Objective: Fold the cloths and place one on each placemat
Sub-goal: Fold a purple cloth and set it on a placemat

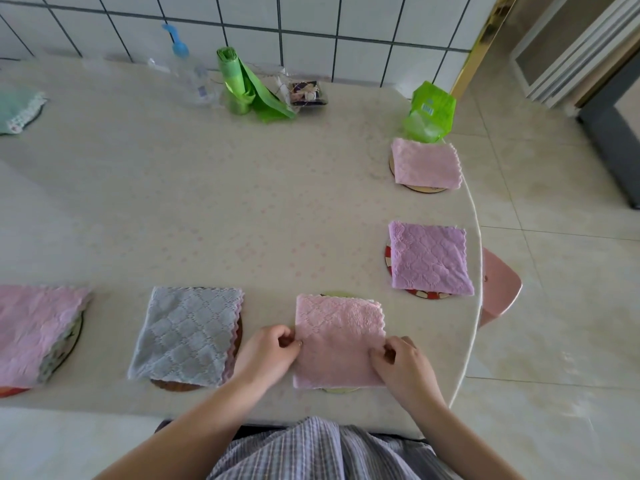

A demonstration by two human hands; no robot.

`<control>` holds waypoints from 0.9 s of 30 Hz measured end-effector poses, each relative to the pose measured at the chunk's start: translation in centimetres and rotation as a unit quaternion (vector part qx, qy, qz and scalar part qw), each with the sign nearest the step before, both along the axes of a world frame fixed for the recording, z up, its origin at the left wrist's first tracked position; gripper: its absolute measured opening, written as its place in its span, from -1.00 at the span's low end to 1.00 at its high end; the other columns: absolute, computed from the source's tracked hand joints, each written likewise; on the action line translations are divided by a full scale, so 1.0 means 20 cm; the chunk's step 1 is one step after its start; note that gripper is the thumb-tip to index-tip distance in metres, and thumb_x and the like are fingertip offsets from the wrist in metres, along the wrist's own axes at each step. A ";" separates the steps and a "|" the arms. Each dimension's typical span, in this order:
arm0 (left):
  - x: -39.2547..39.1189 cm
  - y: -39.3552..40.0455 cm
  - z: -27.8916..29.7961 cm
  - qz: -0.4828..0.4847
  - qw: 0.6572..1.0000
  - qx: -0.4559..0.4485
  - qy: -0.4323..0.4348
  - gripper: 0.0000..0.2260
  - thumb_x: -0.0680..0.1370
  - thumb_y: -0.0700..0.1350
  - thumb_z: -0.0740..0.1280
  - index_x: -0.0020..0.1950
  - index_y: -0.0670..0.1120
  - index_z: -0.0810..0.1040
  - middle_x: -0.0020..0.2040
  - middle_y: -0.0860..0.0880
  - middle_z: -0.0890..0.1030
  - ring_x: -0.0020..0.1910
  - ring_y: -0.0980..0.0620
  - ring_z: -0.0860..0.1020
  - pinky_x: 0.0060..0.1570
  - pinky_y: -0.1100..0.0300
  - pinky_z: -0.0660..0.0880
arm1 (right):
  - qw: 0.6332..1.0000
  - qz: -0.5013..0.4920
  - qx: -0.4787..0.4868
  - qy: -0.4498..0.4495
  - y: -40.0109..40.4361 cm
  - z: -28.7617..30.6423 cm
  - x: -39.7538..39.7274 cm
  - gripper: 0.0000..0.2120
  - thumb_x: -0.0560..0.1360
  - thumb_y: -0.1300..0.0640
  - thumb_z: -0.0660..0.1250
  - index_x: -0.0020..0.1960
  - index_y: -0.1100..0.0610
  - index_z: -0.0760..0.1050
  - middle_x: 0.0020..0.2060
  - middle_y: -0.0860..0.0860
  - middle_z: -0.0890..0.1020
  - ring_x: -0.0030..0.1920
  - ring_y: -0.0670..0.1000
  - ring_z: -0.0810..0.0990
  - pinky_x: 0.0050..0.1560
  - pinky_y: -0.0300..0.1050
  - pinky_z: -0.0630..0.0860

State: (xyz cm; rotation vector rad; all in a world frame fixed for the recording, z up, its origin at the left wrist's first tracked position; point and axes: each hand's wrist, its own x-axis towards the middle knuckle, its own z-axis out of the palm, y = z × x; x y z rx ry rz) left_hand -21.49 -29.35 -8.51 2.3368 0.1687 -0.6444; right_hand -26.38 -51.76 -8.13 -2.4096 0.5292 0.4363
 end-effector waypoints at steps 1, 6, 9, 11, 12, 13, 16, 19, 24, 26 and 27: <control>0.00 0.00 0.01 0.000 1.000 0.002 0.001 -0.89 0.48 0.00 0.30 -0.16 0.02 0.59 -0.24 0.04 0.64 -0.21 0.05 0.60 -0.27 0.17 0.46 | 1.000 -0.011 0.008 -0.002 0.00 0.00 0.00 -0.76 0.48 0.00 0.28 -0.33 0.03 0.37 -0.26 -0.08 0.44 -0.30 -0.05 0.44 -0.39 -0.22 0.28; -0.01 0.02 0.01 0.029 0.999 -0.040 0.016 -0.91 0.51 -0.01 0.32 -0.02 0.04 0.56 -0.11 0.13 0.61 -0.10 0.15 0.57 -0.10 0.19 0.49 | 0.994 -0.063 0.080 -0.035 -0.02 0.04 0.00 -0.89 0.47 0.01 0.33 -0.18 0.00 0.46 -0.26 -0.05 0.56 -0.25 -0.07 0.51 -0.35 -0.22 0.35; -0.02 0.08 0.04 0.090 0.989 -0.109 0.034 -0.90 0.51 -0.04 0.34 0.02 0.05 0.52 -0.08 0.10 0.58 -0.08 0.13 0.55 -0.12 0.23 0.46 | 0.980 -0.114 0.140 -0.088 -0.02 0.09 -0.01 -0.94 0.49 0.11 0.32 -0.12 -0.04 0.47 -0.31 -0.05 0.59 -0.28 -0.07 0.54 -0.32 -0.25 0.41; -0.05 0.16 0.07 0.128 0.982 -0.135 0.014 -0.91 0.52 -0.07 0.34 0.00 0.07 0.53 -0.13 0.08 0.58 -0.17 0.11 0.55 -0.18 0.23 0.45 | 0.976 -0.097 0.155 -0.117 0.02 0.12 0.00 -0.89 0.49 0.12 0.32 -0.15 -0.08 0.47 -0.32 -0.05 0.59 -0.28 -0.06 0.53 -0.26 -0.15 0.45; -0.07 0.20 0.10 0.144 0.979 -0.144 0.000 -0.91 0.52 -0.09 0.35 -0.01 0.07 0.54 -0.17 0.08 0.58 -0.24 0.11 0.53 -0.22 0.24 0.44 | 0.974 -0.080 0.170 -0.128 0.05 0.14 0.01 -0.88 0.49 0.13 0.32 -0.15 -0.09 0.47 -0.32 -0.05 0.59 -0.28 -0.08 0.53 -0.25 -0.12 0.46; -0.08 0.25 0.12 0.166 0.973 -0.157 -0.013 -0.92 0.52 -0.11 0.35 -0.02 0.05 0.56 -0.22 0.07 0.59 -0.31 0.11 0.52 -0.25 0.21 0.44 | 0.972 -0.058 0.184 -0.136 0.09 0.15 0.03 -0.88 0.49 0.13 0.31 -0.15 -0.09 0.47 -0.30 -0.07 0.59 -0.26 -0.08 0.53 -0.24 -0.15 0.47; -0.15 0.40 0.18 0.250 0.949 -0.185 -0.054 -0.90 0.52 -0.18 0.33 -0.07 0.02 0.56 -0.30 0.04 0.61 -0.33 0.09 0.55 -0.26 0.18 0.50 | 0.968 0.028 0.208 -0.136 0.25 0.21 0.07 -0.89 0.49 0.14 0.30 -0.12 -0.07 0.50 -0.21 -0.22 0.59 -0.20 -0.16 0.54 -0.21 -0.34 0.43; -0.17 0.58 0.20 0.308 0.938 -0.127 -0.096 -0.88 0.52 -0.21 0.33 -0.08 0.02 0.55 -0.17 0.04 0.61 -0.17 0.06 0.56 -0.23 0.39 0.45 | 0.964 0.100 0.229 -0.093 0.41 0.22 0.12 -0.89 0.50 0.10 0.30 -0.09 -0.12 0.50 -0.20 -0.20 0.62 -0.17 -0.23 0.56 -0.15 -0.39 0.45; -0.08 0.92 0.11 0.274 0.960 -0.024 -0.058 -0.88 0.52 -0.09 0.33 0.04 -0.03 0.55 -0.06 0.03 0.60 -0.09 0.05 0.56 -0.16 0.20 0.44 | 0.965 0.155 0.211 0.009 0.67 0.15 0.18 -0.86 0.52 -0.03 0.28 0.07 -0.17 0.46 -0.10 -0.27 0.58 -0.09 -0.36 0.52 -0.01 -0.47 0.42; -0.02 1.02 0.08 0.215 0.976 -0.034 -0.031 -0.88 0.50 -0.08 0.36 0.02 0.01 0.54 -0.06 0.04 0.61 -0.08 0.05 0.57 -0.10 0.14 0.50 | 0.971 0.135 0.198 0.026 0.78 0.12 0.22 -0.82 0.52 -0.05 0.26 0.13 -0.17 0.44 -0.07 -0.31 0.55 -0.03 -0.36 0.50 -0.06 -0.51 0.37; 0.01 1.06 0.07 0.172 0.985 -0.028 -0.016 -0.89 0.50 -0.06 0.36 0.01 0.03 0.53 -0.08 0.07 0.61 -0.09 0.08 0.58 -0.12 0.18 0.50 | 0.973 0.108 0.199 0.033 0.83 0.10 0.23 -0.80 0.53 -0.04 0.26 0.15 -0.14 0.46 -0.06 -0.29 0.55 -0.01 -0.30 0.51 -0.09 -0.48 0.36</control>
